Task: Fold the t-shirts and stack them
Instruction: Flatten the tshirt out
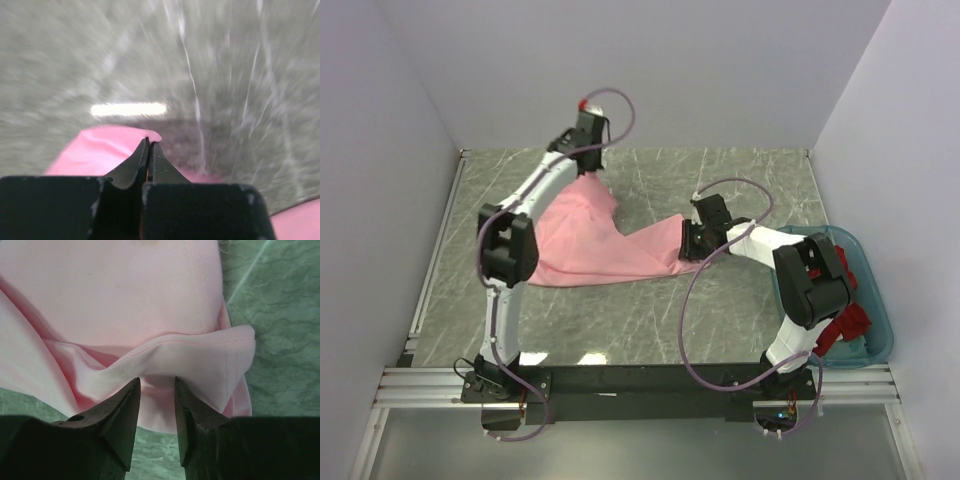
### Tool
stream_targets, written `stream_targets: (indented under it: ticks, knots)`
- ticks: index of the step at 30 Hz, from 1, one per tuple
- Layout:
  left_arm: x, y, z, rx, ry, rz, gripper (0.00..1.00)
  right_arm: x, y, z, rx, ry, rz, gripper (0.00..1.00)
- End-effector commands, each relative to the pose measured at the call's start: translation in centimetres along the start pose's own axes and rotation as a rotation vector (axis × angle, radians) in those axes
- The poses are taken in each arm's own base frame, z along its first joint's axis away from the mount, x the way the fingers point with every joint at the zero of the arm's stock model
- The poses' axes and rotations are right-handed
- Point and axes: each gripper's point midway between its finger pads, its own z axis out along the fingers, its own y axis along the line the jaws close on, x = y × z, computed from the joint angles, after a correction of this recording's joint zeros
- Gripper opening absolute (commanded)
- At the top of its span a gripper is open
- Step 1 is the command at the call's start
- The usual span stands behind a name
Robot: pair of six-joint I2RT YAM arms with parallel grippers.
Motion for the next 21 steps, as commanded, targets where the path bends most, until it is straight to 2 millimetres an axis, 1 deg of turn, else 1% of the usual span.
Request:
stream_targets:
  ticks: [1, 2, 3, 4, 6, 7, 8, 10, 11, 12, 13, 14, 15, 16, 17, 18, 19, 21]
  knots:
    - [-10.2, 4.4, -8.5, -0.026, -0.254, -0.104, 0.01, 1.0, -2.2, 0.3, 0.073, 0.033, 0.061, 0.40]
    - [-10.4, 4.9, -9.0, -0.028, -0.257, -0.114, 0.01, 0.8, -2.7, 0.2, 0.081, 0.028, 0.076, 0.37]
    - [-10.8, 5.9, -9.4, -0.036, -0.268, -0.134, 0.01, 0.9, -2.9, 0.1, 0.086, 0.027, 0.087, 0.35]
    - [-11.2, 6.4, -10.4, -0.023, -0.279, -0.159, 0.01, 0.8, -3.1, 0.0, 0.086, 0.023, 0.097, 0.31]
    - [-11.6, 7.1, -11.2, -0.010, -0.294, -0.186, 0.01, 0.6, -3.5, -0.2, 0.091, 0.017, 0.117, 0.26]
    - [-11.8, 7.9, -12.0, -0.003, -0.305, -0.208, 0.01, 0.4, -3.4, -0.3, 0.084, 0.009, 0.122, 0.23]
    - [-11.7, 7.8, -12.2, 0.017, -0.304, -0.215, 0.01, 0.2, -3.1, -0.4, 0.075, 0.006, 0.125, 0.20]
    - [-12.1, 8.6, -12.8, 0.026, -0.317, -0.244, 0.01, -0.5, -2.8, -0.7, 0.064, -0.006, 0.128, 0.19]
    - [-11.9, 8.7, -12.9, 0.028, -0.312, -0.247, 0.01, -0.6, -2.7, -0.8, 0.061, -0.001, 0.127, 0.18]
    - [-11.9, 8.6, -13.1, 0.039, -0.310, -0.250, 0.01, -1.2, -2.3, -1.1, 0.050, -0.009, 0.124, 0.18]
    - [-11.6, 8.6, -13.3, 0.043, -0.299, -0.250, 0.01, -1.5, -2.2, -1.3, 0.048, -0.015, 0.124, 0.19]
    - [-11.4, 8.6, -13.9, 0.052, -0.299, -0.257, 0.01, -1.6, -2.1, -1.7, 0.045, -0.014, 0.123, 0.21]
    - [-11.1, 8.6, -14.1, 0.057, -0.295, -0.258, 0.01, -2.4, -1.9, -2.2, 0.044, -0.038, 0.119, 0.22]
    - [-10.9, 8.7, -14.5, 0.058, -0.299, -0.261, 0.01, -2.5, -1.8, -2.6, 0.046, -0.048, 0.117, 0.24]
    - [-10.1, 9.1, -15.3, 0.053, -0.297, -0.263, 0.01, -2.8, -1.8, -2.9, 0.053, -0.060, 0.117, 0.30]
    - [-9.7, 9.4, -15.8, 0.048, -0.298, -0.266, 0.01, -3.1, -2.1, -3.4, 0.070, -0.082, 0.118, 0.34]
    - [-9.0, 10.2, -16.9, 0.032, -0.299, -0.273, 0.01, -3.4, -2.3, -3.6, 0.080, -0.094, 0.118, 0.40]
    - [-8.3, 11.4, -18.0, 0.015, -0.305, -0.286, 0.01, -3.5, -2.6, -4.0, 0.107, -0.103, 0.114, 0.42]
